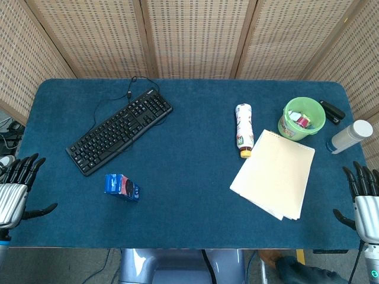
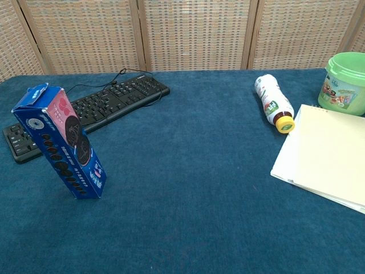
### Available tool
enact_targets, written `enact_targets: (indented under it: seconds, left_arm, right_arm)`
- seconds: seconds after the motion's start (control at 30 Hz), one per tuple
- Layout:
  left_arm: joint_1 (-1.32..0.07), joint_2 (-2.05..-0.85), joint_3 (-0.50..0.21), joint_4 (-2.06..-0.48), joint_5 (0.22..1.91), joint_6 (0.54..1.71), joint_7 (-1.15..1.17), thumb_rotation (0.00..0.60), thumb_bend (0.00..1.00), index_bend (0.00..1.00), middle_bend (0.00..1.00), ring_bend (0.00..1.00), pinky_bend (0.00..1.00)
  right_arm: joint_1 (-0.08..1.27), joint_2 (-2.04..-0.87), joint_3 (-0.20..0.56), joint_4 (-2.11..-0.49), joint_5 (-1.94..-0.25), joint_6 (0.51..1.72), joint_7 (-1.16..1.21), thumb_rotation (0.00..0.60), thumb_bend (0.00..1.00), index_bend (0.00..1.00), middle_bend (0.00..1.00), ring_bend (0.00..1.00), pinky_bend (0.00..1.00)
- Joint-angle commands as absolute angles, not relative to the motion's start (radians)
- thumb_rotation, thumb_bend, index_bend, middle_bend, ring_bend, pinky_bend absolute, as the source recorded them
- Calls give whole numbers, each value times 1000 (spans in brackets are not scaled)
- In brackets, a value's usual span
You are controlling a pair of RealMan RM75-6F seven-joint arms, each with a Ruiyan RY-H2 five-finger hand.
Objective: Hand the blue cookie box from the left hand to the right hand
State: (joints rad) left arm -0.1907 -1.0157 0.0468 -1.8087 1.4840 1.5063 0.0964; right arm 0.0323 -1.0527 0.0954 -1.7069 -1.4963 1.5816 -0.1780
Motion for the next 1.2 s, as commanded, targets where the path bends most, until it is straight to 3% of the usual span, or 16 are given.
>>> enact_targets:
  seconds: [0.03, 0.2, 0.4, 0.5, 0.83, 0.97, 1.2]
  left_arm:
    - [-190, -1012, 45, -1814, 1487, 1496, 105, 600, 0, 0, 0, 0, 0]
    - [-226, -986, 42, -1847, 1539, 1441, 154, 600, 0, 0, 0, 0, 0]
    - [-354, -919, 15, -1951, 1596, 1262, 247, 600, 0, 0, 0, 0, 0]
    - [-418, -903, 0, -2007, 1538, 1136, 288, 600, 0, 0, 0, 0, 0]
    - [-536, -969, -82, -2047, 1329, 990, 357, 600, 0, 0, 0, 0, 8]
    - [-576, -991, -98, -2040, 1257, 954, 401, 600, 0, 14, 63, 86, 139]
    - [-623, -1014, -100, -2042, 1172, 930, 472, 600, 0, 243, 277, 299, 365]
  right_arm:
    - [32, -1051, 96, -1708, -1497, 1581, -174, 600, 0, 102, 0, 0, 0]
    - [33, -1050, 95, -1711, -1501, 1579, -169, 600, 0, 102, 0, 0, 0]
    - [35, -1051, 99, -1717, -1496, 1576, -175, 600, 0, 102, 0, 0, 0]
    - [35, -1051, 100, -1718, -1491, 1573, -179, 600, 0, 102, 0, 0, 0]
    - [36, -1051, 102, -1712, -1483, 1567, -167, 600, 0, 103, 0, 0, 0]
    - [37, -1051, 102, -1710, -1481, 1564, -163, 600, 0, 103, 0, 0, 0]
    - [36, -1051, 105, -1709, -1478, 1564, -159, 600, 0, 103, 0, 0, 0]
